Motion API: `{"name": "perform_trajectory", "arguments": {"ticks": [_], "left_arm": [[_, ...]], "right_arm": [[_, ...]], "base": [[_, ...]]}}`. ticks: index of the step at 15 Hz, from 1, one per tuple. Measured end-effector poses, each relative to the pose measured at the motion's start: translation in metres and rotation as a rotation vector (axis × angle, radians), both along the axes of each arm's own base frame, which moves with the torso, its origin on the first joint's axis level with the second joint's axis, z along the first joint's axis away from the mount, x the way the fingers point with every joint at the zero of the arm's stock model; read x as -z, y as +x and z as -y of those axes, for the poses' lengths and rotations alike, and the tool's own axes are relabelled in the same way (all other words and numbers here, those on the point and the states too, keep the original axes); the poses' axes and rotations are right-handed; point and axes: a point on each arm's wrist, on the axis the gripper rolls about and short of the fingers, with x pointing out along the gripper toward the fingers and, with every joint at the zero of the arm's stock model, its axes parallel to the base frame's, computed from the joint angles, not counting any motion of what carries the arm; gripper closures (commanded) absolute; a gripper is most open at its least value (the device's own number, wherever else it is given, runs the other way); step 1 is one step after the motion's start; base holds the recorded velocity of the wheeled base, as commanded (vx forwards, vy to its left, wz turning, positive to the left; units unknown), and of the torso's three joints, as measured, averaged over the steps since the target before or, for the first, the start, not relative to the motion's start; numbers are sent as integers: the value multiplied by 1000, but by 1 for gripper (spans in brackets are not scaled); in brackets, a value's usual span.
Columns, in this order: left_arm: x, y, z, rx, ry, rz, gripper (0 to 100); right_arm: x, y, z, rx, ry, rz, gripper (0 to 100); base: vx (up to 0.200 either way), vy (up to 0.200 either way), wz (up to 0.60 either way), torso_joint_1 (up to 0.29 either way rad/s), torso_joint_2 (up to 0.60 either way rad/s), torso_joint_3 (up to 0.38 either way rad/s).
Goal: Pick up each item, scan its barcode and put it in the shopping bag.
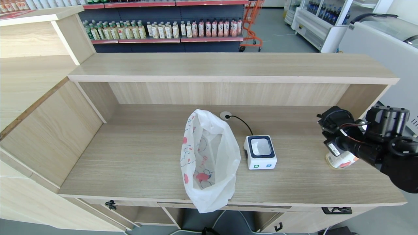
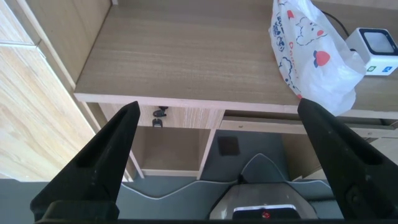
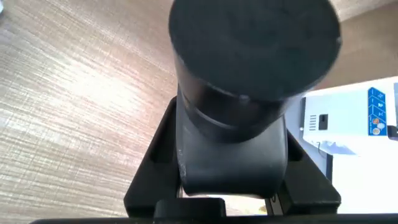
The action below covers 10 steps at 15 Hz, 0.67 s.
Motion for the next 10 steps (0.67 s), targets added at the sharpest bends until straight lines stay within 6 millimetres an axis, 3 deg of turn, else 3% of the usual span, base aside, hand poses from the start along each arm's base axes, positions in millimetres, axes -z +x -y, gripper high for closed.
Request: {"name": "perform_trajectory", "arguments": {"ticks": [2,5,8,10], "left_arm": [[0,0,0,1,0,0,0],[0,0,0,0,0,0,0],[0,0,0,0,0,0,0],[0,0,0,0,0,0,0]], "right_arm": [[3,-2,11,76,129,4,100],[-18,-2,21,103,248,97,100],[-58,-14,18,-107,286,248,100],[-76,-23,3,-258,250,334,100]], "base": [[0,0,0,0,0,0],[0,0,0,0,0,0],[0,0,0,0,0,0],[0,0,0,0,0,0]]}}
